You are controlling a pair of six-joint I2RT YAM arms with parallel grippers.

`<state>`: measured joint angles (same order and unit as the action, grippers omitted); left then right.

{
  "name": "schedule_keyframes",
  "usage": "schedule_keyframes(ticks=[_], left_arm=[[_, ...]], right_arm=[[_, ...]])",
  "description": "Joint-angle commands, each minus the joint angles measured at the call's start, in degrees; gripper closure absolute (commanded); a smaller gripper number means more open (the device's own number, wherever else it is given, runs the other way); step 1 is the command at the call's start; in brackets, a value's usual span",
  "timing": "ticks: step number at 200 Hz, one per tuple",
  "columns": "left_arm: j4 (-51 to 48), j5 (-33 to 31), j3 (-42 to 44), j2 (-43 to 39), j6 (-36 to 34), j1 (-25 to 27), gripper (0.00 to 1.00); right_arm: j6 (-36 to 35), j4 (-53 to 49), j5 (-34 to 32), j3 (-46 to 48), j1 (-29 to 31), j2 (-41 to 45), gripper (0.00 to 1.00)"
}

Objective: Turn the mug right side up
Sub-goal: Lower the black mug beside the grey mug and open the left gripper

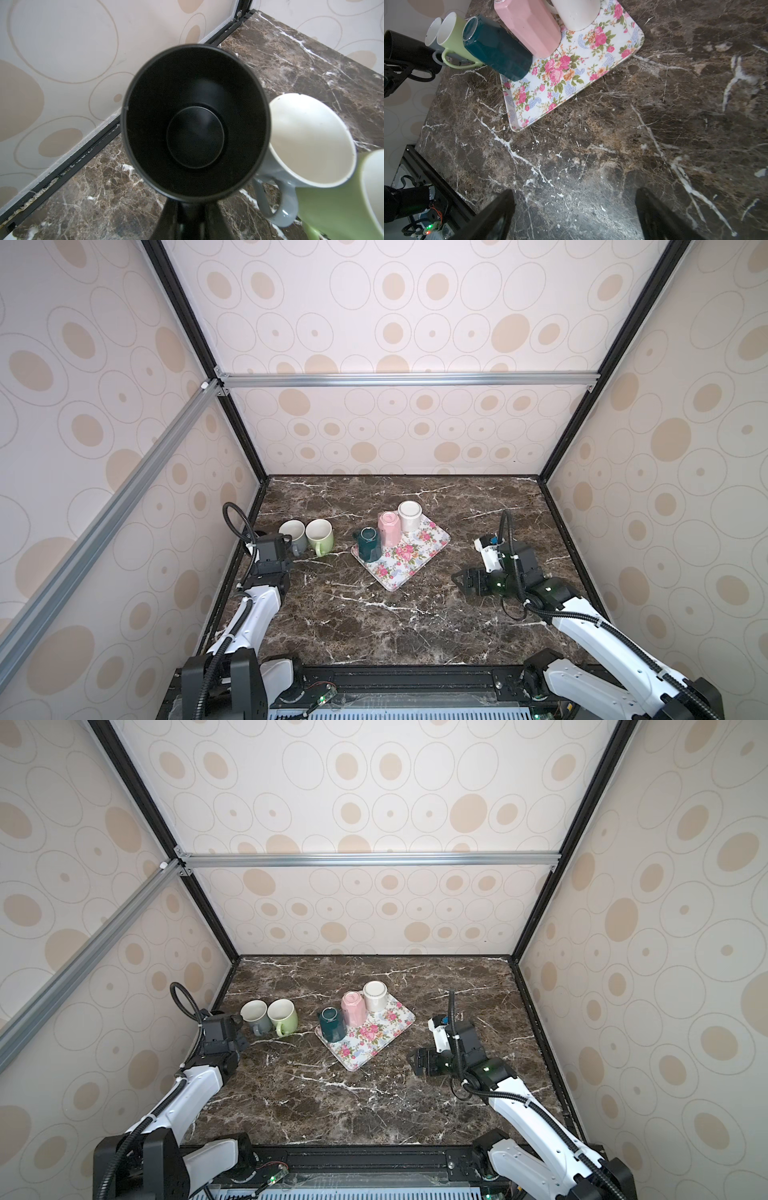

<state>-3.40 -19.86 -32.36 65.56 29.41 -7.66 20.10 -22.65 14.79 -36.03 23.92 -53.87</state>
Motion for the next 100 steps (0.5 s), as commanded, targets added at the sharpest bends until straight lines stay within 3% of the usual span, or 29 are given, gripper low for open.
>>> schedule_keyframes(ticks=[1, 100], left_arm=[[7.3, -0.9, -0.6, -0.4, 1.1, -0.4, 1.0], [9.5, 1.5, 1.3, -0.1, 1.1, -0.3, 1.0]], right_arm=[[0.1, 1.0, 0.5, 1.1, -0.5, -1.2, 0.06], [0.8, 1.8, 0.8, 0.2, -0.5, -4.9, 0.06]])
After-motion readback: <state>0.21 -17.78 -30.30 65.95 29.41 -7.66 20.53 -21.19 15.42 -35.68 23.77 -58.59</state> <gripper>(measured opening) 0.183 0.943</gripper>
